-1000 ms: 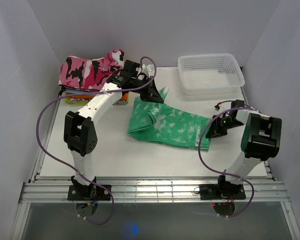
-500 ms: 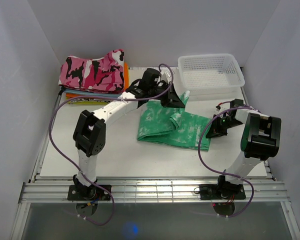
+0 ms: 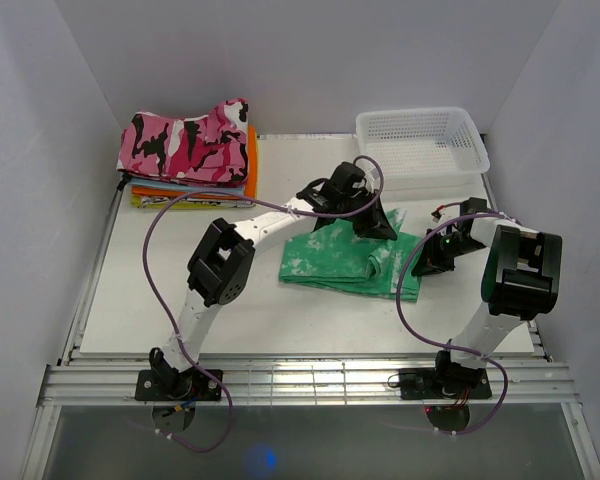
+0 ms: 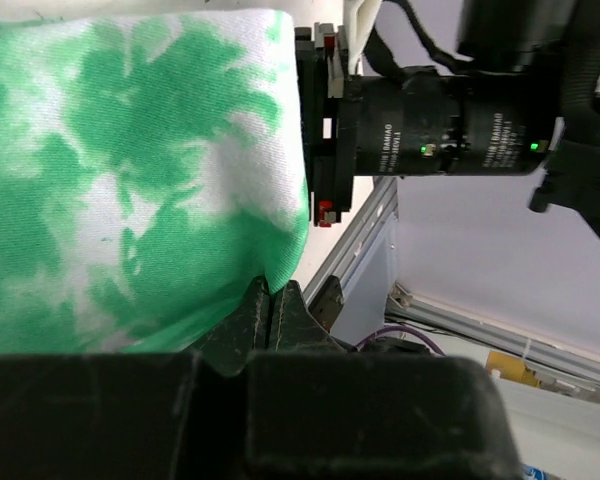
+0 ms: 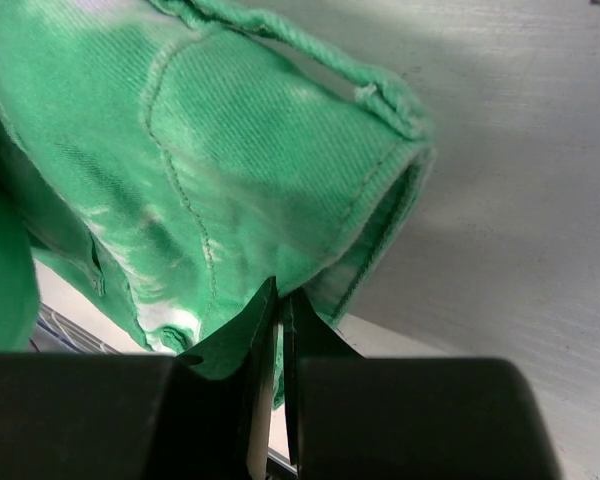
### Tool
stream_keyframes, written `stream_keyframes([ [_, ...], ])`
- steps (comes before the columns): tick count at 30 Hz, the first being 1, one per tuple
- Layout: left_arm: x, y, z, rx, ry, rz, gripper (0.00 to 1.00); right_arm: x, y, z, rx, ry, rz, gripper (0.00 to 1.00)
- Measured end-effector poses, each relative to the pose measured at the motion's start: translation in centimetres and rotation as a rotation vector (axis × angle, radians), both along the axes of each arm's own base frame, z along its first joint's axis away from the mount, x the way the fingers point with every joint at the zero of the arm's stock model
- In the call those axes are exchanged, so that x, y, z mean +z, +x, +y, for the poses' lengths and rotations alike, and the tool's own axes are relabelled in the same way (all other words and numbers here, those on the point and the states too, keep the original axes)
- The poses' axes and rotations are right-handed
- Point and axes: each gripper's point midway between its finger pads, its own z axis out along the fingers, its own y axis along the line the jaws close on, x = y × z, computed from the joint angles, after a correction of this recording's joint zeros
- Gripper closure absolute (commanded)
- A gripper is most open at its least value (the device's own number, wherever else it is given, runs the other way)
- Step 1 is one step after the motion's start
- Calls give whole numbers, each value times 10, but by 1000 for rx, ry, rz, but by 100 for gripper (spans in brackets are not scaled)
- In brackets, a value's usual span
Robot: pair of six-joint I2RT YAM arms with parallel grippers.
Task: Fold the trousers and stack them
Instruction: Fold the trousers
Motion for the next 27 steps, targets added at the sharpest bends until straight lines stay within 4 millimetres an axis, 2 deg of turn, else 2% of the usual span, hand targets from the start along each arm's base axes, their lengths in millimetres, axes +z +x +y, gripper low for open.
stream_keyframes([
  [5,-21,-12,-15,6,62,8,100,0,0,0,0,1,1,92],
  [8,-25,-16,-18,18,89,5,100,0,0,0,0,1,1,92],
  [20,-11,-9,-22,61,101,-28,100,0,0,0,-2,1,2,92],
  [27,13,-4,-29,67,59,-52,100,0,0,0,-2,1,3,92],
])
